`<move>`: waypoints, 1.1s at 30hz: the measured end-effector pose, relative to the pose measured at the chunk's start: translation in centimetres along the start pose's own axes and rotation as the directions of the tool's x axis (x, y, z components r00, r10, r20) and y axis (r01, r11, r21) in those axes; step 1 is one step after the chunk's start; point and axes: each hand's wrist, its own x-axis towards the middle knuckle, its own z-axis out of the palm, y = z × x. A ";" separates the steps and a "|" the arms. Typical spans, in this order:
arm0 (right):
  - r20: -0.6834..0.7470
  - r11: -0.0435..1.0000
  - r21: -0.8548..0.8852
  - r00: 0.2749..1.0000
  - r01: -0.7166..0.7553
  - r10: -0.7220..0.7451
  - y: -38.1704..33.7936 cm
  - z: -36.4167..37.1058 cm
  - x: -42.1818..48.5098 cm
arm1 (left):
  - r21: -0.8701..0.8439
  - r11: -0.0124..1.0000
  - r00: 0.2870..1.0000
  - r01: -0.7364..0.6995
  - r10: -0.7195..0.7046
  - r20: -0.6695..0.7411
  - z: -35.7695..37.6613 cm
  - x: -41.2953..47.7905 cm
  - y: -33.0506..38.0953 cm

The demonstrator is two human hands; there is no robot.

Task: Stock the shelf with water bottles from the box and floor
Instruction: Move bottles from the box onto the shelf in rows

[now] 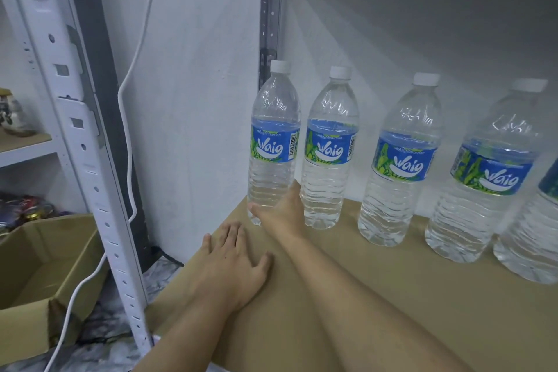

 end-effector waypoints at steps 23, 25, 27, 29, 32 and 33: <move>-0.013 0.998 0.063 1.000 0.001 0.000 1.4 1.4 3.6 | -0.008 1.000 1.000 -0.011 0.011 0.019 -0.2 0.0 -0.1; -0.031 0.997 0.078 1.000 0.002 0.000 1.5 1.6 3.6 | -0.013 1.000 1.000 -0.009 0.010 0.015 -0.2 0.1 0.0; -0.024 0.996 0.084 1.000 0.006 -0.004 1.6 1.6 3.6 | -0.016 1.000 1.000 -0.007 0.007 0.014 -0.1 0.1 0.0; -0.020 0.995 0.096 1.000 0.005 -0.003 1.8 1.6 3.7 | -0.021 1.000 1.000 -0.009 0.009 0.006 0.1 0.2 -0.1; -0.034 0.992 0.128 0.999 -0.001 0.005 1.9 1.8 3.7 | -0.018 1.000 1.000 -0.013 0.013 -0.003 0.3 0.4 -0.3; -0.036 0.991 0.130 0.999 -0.006 0.011 2.0 1.8 3.7 | -0.017 1.000 1.000 -0.014 0.014 -0.001 0.3 0.3 -0.3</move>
